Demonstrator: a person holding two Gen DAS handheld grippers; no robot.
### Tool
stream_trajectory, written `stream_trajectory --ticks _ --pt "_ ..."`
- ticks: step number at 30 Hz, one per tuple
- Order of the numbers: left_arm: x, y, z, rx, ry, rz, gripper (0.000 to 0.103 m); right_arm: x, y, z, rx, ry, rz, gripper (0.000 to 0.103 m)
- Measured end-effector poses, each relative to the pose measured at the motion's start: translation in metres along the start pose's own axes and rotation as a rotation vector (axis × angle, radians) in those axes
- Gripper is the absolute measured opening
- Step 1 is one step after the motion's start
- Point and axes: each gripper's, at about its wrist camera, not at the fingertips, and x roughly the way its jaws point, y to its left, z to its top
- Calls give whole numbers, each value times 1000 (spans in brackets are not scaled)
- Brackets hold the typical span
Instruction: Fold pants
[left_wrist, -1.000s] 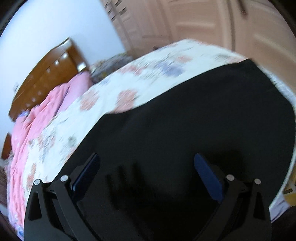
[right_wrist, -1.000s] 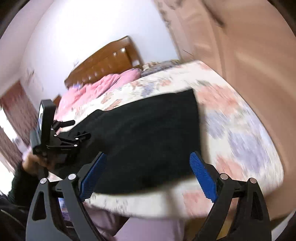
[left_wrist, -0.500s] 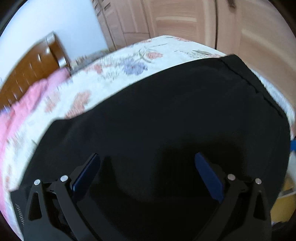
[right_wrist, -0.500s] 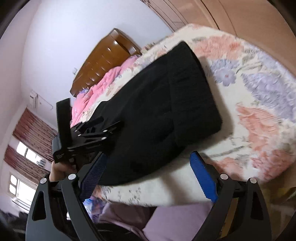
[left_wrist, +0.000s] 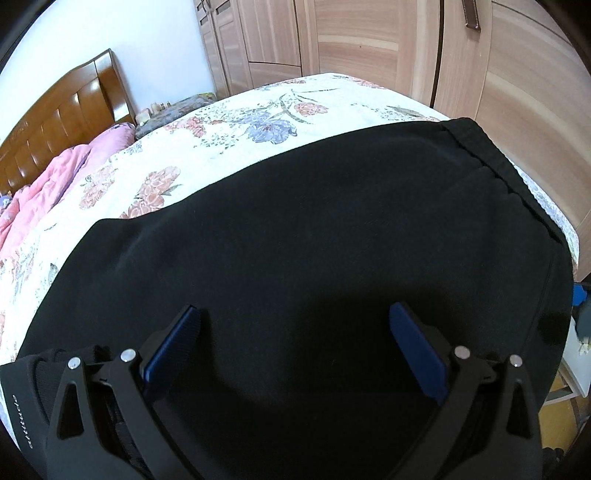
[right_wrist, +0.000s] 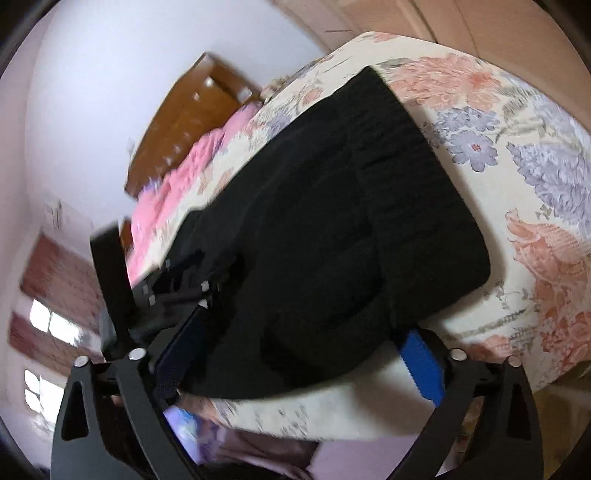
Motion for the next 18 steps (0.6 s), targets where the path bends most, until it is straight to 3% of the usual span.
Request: stream_trajectory --ticks 3,4,5,7,10,13,15,18 --pt "0 1 0 -4 1 -4 102 7 1 4 -10 -41 -27 81" --pt "-1 1 -1 -6 2 -6 102 8 3 3 -21 -51 -49 68" --pt "0 1 0 -7 2 -8 102 10 4 2 -36 -59 -83 47" --pt "0 1 0 -9 4 -11 102 10 0 -1 -36 -94 -52 38" --pt "-2 3 1 -10 20 -20 102 5 9 -9 -124 -169 -68 32" --pt "-7 5 11 0 75 -39 101 1 30 -21 -269 -251 -156 31" --pt "-18 7 25 -5 66 -56 101 5 44 -26 -346 -283 -217 31" --pt "-36 -6 67 0 87 -180 101 8 60 -33 -450 -323 -293 31"
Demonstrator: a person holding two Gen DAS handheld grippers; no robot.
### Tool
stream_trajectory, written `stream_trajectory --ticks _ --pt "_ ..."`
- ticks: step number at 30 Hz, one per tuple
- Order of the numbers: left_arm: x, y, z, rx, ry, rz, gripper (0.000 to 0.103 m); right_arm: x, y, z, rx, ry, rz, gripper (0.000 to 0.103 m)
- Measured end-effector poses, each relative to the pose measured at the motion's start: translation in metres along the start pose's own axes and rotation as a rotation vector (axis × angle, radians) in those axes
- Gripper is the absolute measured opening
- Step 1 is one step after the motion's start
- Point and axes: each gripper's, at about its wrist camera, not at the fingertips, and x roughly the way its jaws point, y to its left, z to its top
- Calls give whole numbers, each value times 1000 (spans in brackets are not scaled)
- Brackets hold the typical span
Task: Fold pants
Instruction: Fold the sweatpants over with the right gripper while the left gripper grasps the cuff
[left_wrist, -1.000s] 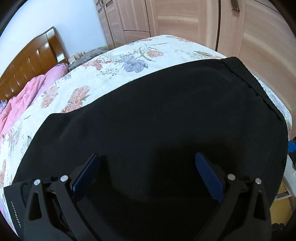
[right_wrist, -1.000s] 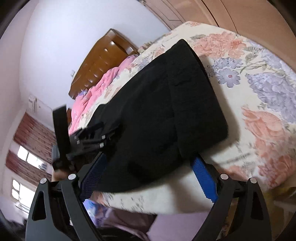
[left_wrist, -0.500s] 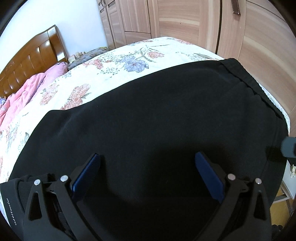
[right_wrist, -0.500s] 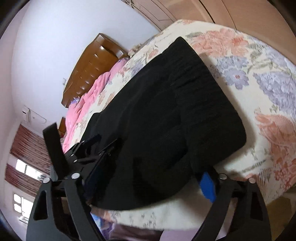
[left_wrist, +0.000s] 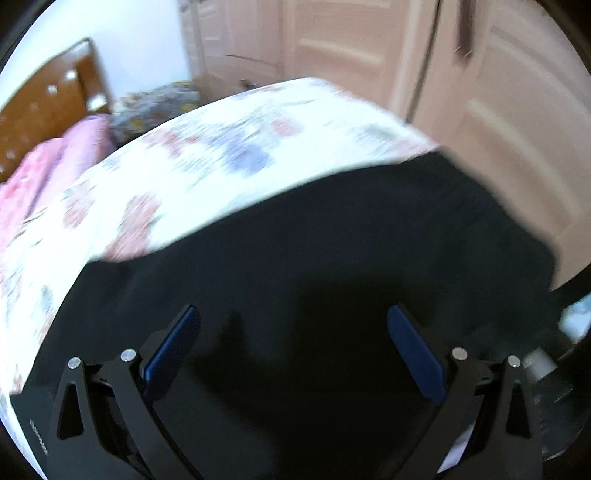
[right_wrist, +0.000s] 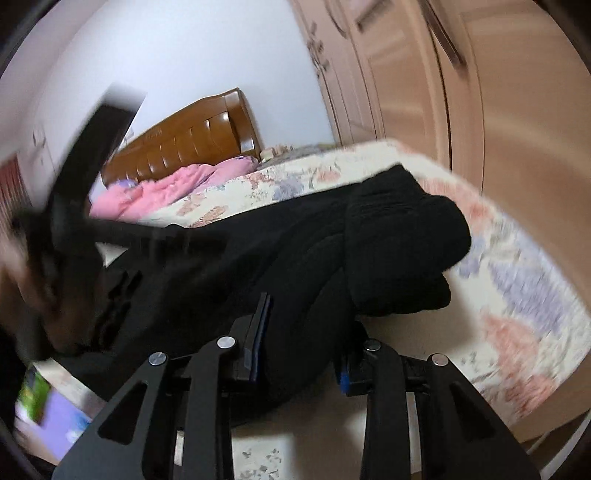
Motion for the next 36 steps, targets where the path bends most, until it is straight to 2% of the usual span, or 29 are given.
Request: stream_trajectory --ticks 2,4,7,10,13,15,18,21,23,24,25,26,28,29,30,31,32,34,36 --pt "-5 -22 26 39 32 -55 101 0 8 -1 -54 -18 -37 31" --pt "-2 -57 55 104 107 -93 101 -1 14 -2 -99 -29 -68 31" --pt "13 -119 86 261 206 -60 101 1 21 -3 -147 -42 -104 31" --pt "46 -174 98 410 357 66 101 2 27 -4 -183 -51 -130 31" --pt "76 -211 93 543 463 205 101 2 32 -6 -207 -58 -144 31" --pt "90 -222 86 621 520 295 101 2 34 -7 -224 -61 -152 31" --pt "118 -224 66 777 620 521 102 2 36 -8 -233 -62 -149 30" --pt "122 -217 61 778 666 519 101 1 40 -9 -254 -68 -157 30" --pt "113 -215 61 769 633 503 88 2 41 -9 -259 -68 -165 31" --pt "108 -212 63 750 623 477 63 3 42 -9 -261 -65 -166 31" --pt "101 -209 65 735 597 474 26 3 42 -8 -261 -61 -169 32" --pt "95 -205 69 712 571 483 21 3 42 -8 -256 -55 -179 34" --pt "83 -196 74 670 534 428 20 1 43 -7 -250 -59 -178 35" --pt "73 -187 76 640 507 395 19 1 44 -7 -254 -61 -181 39" --pt "67 -179 79 616 486 370 19 0 46 -7 -258 -63 -177 48" --pt "54 -167 82 569 452 327 18 -1 47 -8 -255 -60 -150 78" --pt "43 -158 84 526 425 289 18 -3 47 -9 -245 -62 -130 95" --pt "14 -133 88 429 354 200 18 -9 47 -14 -220 -76 -93 95" --pt "-19 -101 88 325 280 122 17 -6 47 -17 -186 -40 -39 95"
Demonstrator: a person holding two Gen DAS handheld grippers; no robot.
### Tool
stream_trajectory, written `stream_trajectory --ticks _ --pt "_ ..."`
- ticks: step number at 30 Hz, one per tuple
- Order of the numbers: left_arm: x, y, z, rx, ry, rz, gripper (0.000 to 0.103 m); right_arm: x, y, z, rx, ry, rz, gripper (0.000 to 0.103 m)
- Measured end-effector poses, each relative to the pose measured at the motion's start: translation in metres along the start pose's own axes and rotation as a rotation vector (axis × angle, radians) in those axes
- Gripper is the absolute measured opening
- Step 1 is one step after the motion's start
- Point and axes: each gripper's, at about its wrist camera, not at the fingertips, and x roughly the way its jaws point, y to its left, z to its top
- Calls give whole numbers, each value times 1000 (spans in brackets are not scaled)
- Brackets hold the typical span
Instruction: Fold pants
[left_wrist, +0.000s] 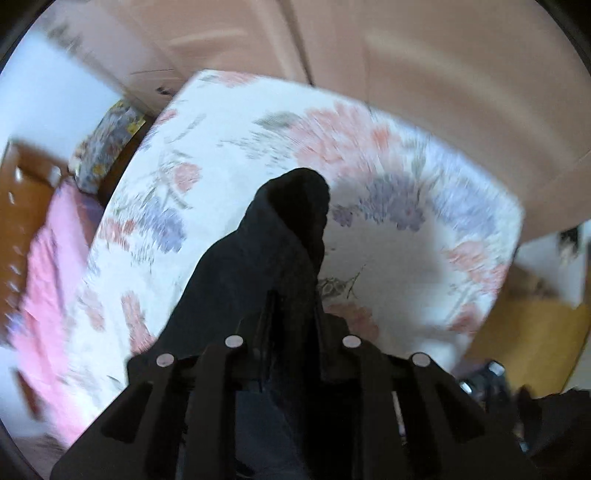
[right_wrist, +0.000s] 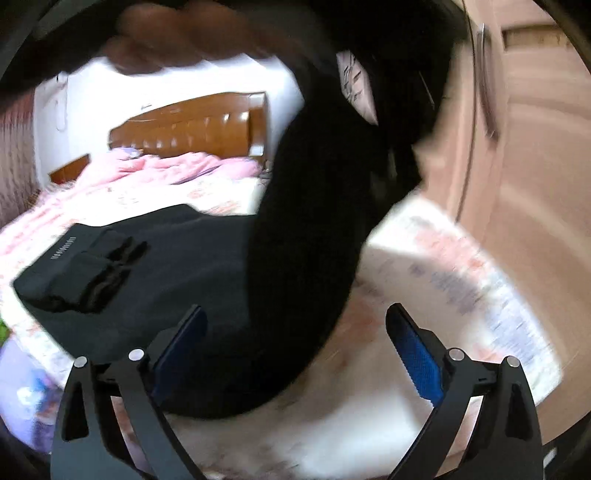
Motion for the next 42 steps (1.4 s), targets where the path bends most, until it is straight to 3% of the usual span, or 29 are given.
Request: stream_trajectory --ticks 3,5,9,13,18,22,24,27,30,31,32,34,36,38,40,42 --pt "-34 39 -36 -140 -105 -102 17 11 5 -2 60 66 88 95" --pt "-51 64 -62 -221 -169 -156 17 20 21 1 31 81 99 95" --pt "-93 127 -149 -414 -326 -220 16 23 68 11 -102 81 132 95" --pt "-113 197 -266 -634 -449 -268 15 24 112 19 -226 48 143 95" --pt "-88 279 -415 -940 -539 -308 15 27 161 15 -386 47 159 95" --pt "-25 305 -495 -1115 -520 -383 13 38 190 5 -503 76 143 95" --pt "10 305 -516 -1153 -531 -434 13 44 194 3 -516 95 124 95" --pt "23 312 -535 -1182 -637 -541 13 49 186 7 -474 119 126 95" --pt "22 312 -534 -1157 -649 -538 14 48 185 7 -463 126 122 96" --pt "22 313 -534 -1151 -642 -533 19 47 185 6 -464 126 120 96" --pt "21 314 -535 -1151 -623 -510 23 46 185 6 -466 133 119 96" --pt "15 313 -540 -1194 -580 -363 50 37 194 -3 -466 140 136 96" --pt "-8 308 -552 -1228 -586 -232 66 26 189 -3 -462 137 194 96" --pt "-30 295 -555 -1206 -613 -173 68 13 185 -4 -464 119 236 96" --pt "-55 272 -544 -1117 -654 -155 78 0 179 -5 -462 100 295 96" --pt "-67 255 -529 -1045 -656 -132 80 -15 172 -1 -440 54 357 96"
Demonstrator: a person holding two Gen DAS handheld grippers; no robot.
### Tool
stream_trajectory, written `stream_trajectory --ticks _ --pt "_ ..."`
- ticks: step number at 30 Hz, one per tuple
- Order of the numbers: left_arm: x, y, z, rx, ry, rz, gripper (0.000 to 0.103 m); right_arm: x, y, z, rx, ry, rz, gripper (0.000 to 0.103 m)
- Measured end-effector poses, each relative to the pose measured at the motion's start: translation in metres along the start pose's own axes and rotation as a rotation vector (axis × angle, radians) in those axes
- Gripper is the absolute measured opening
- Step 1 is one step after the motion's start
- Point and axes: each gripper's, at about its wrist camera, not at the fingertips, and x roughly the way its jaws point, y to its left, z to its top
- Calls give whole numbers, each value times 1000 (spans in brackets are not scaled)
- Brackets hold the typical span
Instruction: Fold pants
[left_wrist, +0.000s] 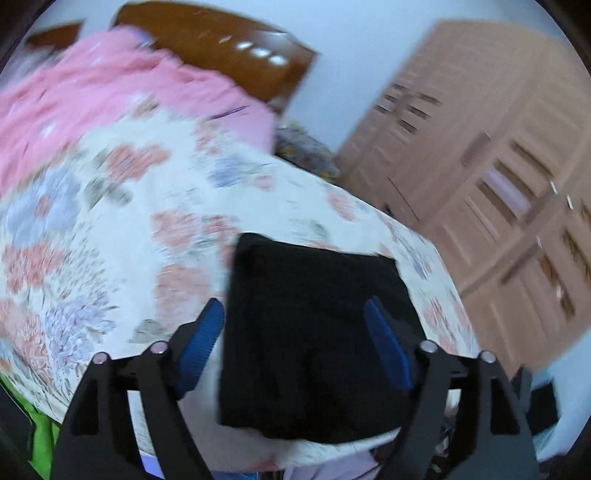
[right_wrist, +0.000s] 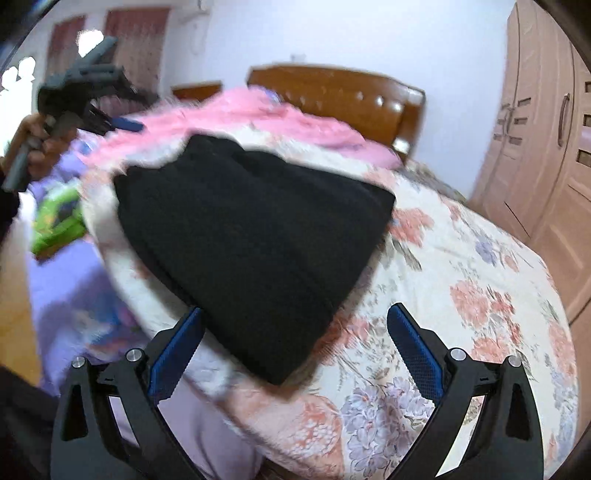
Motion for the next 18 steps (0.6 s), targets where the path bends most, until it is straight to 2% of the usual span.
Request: stream_trajectory --ticks 2,4,6,8,10,12,13,15,17,18 --pt "6 -31 -3 96 13 10 80 -16 -6 9 41 -77 69 96" --pt "22 -57 -6 179 42 8 83 -19 -13 26 86 -117 126 96" --pt "42 -73 -12 236 76 33 83 -15 -19 46 83 -141 99 96" --pt "63 -82 -20 282 109 89 83 -5 -27 64 79 -166 71 96" --pt "77 -84 -36 334 151 153 83 27 -39 86 82 -93 36 96" --pt "91 -75 -53 342 214 265 83 63 -42 105 38 -6 -15 96" --pt "92 -68 -62 339 213 292 85 74 -44 108 26 13 -27 96" --pt "86 -56 -71 314 180 280 90 111 -56 122 46 60 -35 96" --pt "82 -45 -74 286 184 275 94 144 -68 129 71 111 -71 96" --pt "81 -36 -75 250 190 248 95 163 -73 130 60 141 -94 96"
